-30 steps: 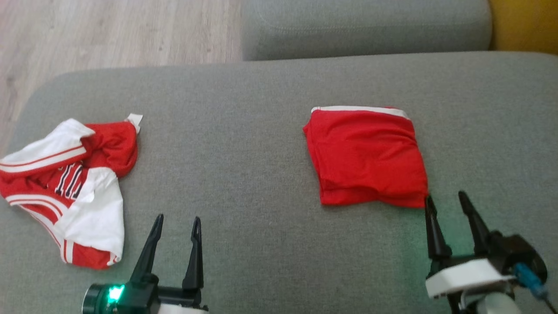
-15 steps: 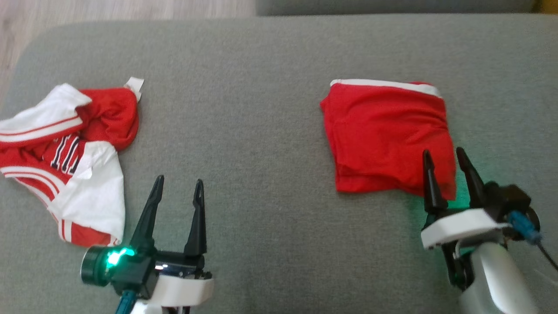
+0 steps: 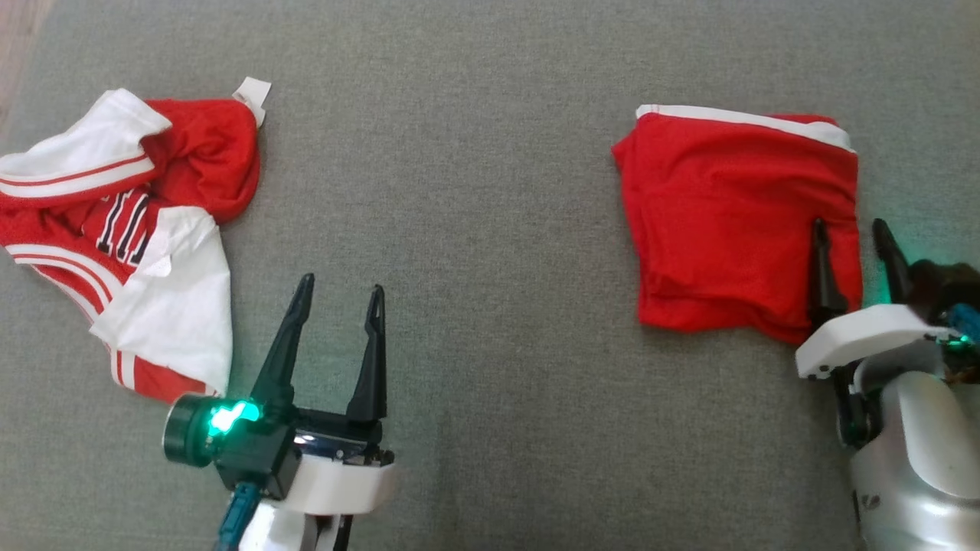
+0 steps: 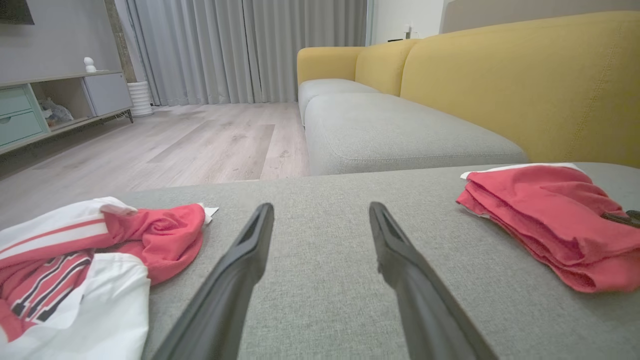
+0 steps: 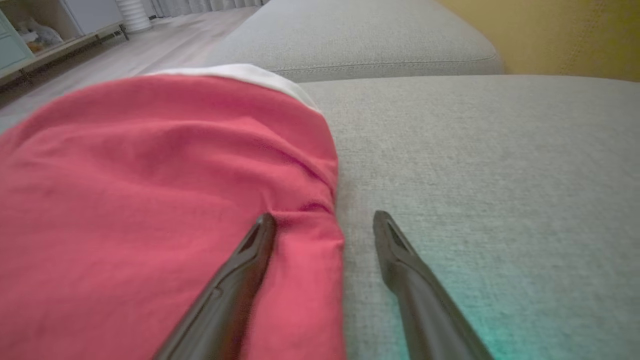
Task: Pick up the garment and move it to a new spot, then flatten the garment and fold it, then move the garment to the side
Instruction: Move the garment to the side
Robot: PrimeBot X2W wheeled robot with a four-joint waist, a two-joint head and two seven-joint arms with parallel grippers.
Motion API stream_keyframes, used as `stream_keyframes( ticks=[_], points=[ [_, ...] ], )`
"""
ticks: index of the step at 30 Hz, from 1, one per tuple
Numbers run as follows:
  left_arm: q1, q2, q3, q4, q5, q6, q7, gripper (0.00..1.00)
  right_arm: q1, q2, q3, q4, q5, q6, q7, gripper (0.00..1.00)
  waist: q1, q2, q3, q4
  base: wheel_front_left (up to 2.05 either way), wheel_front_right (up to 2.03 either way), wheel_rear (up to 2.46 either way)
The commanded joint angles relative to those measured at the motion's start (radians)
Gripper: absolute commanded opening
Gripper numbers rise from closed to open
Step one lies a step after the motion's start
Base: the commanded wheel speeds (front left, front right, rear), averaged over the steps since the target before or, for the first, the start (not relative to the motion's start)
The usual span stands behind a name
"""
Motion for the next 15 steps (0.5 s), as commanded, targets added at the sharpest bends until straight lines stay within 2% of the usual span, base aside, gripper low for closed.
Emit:
stream_keyframes(
  ticks=[1,5,6,8,15],
  points=[
    [-0.025,-0.001,0.025,-0.027,-0.010,0.010,-0.002,1.00,-0.012,0.000,0.006,-0.014,-0.019,-0.001,0.017,1.00,-0.0002,0.0000,0.005,-0.001,0.00,0.00,0.00],
    [-0.034,-0.001,0.022,-0.026,-0.015,0.011,-0.002,1.00,-0.009,0.011,0.048,-0.017,0.003,-0.001,0.081,1.00,-0.0002,0.0000,0.014,-0.012,0.00,0.00,0.00],
    [-0.037,-0.001,0.021,-0.027,-0.015,0.010,-0.002,1.00,-0.005,0.011,0.072,-0.022,0.022,-0.001,0.098,0.76,-0.0002,0.0000,0.017,-0.016,0.00,0.00,0.00],
    [-0.043,-0.001,0.020,-0.029,-0.014,0.008,-0.002,1.00,0.002,-0.001,0.110,-0.049,0.052,-0.001,0.117,0.00,-0.0002,0.0000,0.024,-0.026,0.00,0.00,0.00],
    [-0.061,-0.001,0.021,-0.055,-0.015,-0.002,-0.002,1.00,0.037,-0.114,0.152,-0.198,0.082,-0.001,0.179,0.00,-0.0002,0.0000,0.060,-0.086,0.00,0.00,0.00]
  ],
)
